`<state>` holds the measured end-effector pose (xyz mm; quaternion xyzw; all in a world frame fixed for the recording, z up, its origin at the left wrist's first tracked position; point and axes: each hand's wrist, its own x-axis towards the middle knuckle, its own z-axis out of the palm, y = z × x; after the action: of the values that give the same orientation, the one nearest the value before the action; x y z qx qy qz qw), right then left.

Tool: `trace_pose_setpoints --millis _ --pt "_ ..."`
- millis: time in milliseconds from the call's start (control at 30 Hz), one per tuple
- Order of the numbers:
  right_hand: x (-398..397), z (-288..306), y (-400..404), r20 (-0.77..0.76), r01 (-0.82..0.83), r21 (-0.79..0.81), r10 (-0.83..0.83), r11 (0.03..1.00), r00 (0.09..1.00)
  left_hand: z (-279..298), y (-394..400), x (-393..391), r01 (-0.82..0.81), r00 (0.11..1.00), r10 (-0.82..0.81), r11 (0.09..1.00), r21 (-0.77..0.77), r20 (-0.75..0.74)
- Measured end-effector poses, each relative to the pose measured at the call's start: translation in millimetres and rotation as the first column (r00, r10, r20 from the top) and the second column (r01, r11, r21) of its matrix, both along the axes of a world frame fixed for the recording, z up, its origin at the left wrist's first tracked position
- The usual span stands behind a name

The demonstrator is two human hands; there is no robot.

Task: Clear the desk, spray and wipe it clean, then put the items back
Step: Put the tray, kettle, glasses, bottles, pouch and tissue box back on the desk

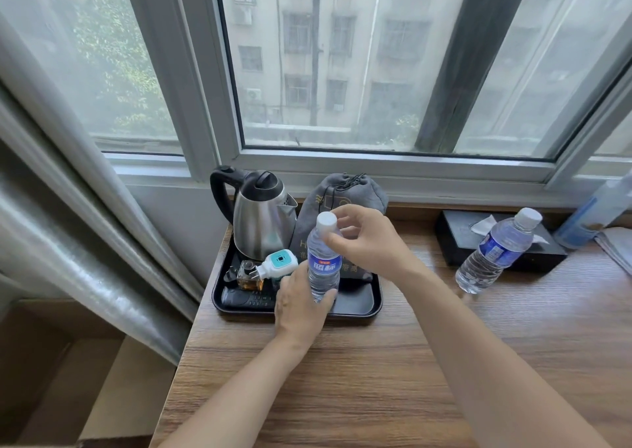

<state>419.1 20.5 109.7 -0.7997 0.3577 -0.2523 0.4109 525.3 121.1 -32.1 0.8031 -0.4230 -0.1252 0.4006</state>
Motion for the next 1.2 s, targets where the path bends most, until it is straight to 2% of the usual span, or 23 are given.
trace_pose_setpoints --millis 100,433,533,600,667,733,800,867,933,967,1033,1200 --pt "2.7 -2.0 1.2 -0.018 0.012 -0.048 -0.013 0.999 1.000 4.0 -0.5 -4.4 -0.038 0.999 0.038 0.999 0.002 -0.012" --pt "-15.3 -3.4 13.1 -0.023 -0.037 -0.070 0.036 0.997 0.999 -5.4 -1.8 -10.0 -0.083 0.991 0.084 0.996 -0.014 0.104" --pt "-49.6 10.4 4.0 0.040 0.088 -0.169 -0.082 0.982 0.996 -4.9 -4.0 -12.2 -0.094 0.991 0.094 0.996 -0.001 0.095" --pt "-82.3 23.1 -9.6 0.136 0.272 -0.293 -0.241 0.917 0.961 -4.5 -4.8 -11.7 -0.093 0.990 0.092 0.996 0.004 0.102" --pt "-118.2 31.5 -26.7 0.169 0.431 -0.464 -0.400 0.774 0.901 -5.3 -5.1 -12.1 -0.096 0.992 0.095 0.995 0.003 0.087" --pt "-151.8 30.6 -46.8 0.152 0.515 -0.618 -0.553 0.594 0.819 -8.1 -3.7 -16.0 -0.105 0.993 0.105 0.994 0.002 0.057" --pt "-178.1 24.9 -65.1 0.066 0.546 -0.674 -0.695 0.498 0.716 -13.4 0.5 -22.4 -0.127 0.991 0.127 0.992 0.016 0.036" --pt "-197.7 19.0 -80.0 -0.101 0.528 -0.649 -0.750 0.547 0.653 -19.9 5.9 -30.2 -0.148 0.988 0.147 0.989 0.021 0.039" --pt "-210.4 14.8 -91.2 -0.232 0.542 -0.485 -0.698 0.687 0.677 -26.7 10.1 -36.2 -0.141 0.988 0.141 0.990 -0.005 0.056" --pt "-214.5 13.3 -95.1 -0.246 0.559 -0.370 -0.658 0.742 0.712 -29.2 11.5 -38.2 -0.136 0.988 0.137 0.991 -0.013 0.066" --pt "-219.3 6.9 -98.3 -0.222 0.563 -0.224 -0.605 0.795 0.765 -31.2 13.7 -41.3 -0.134 0.989 0.135 0.991 -0.015 0.067" --pt "-221.8 -8.3 -100.4 -0.094 0.554 -0.122 -0.565 0.824 0.820 -25.8 15.3 -46.0 -0.140 0.990 0.141 0.989 0.039 -0.012"
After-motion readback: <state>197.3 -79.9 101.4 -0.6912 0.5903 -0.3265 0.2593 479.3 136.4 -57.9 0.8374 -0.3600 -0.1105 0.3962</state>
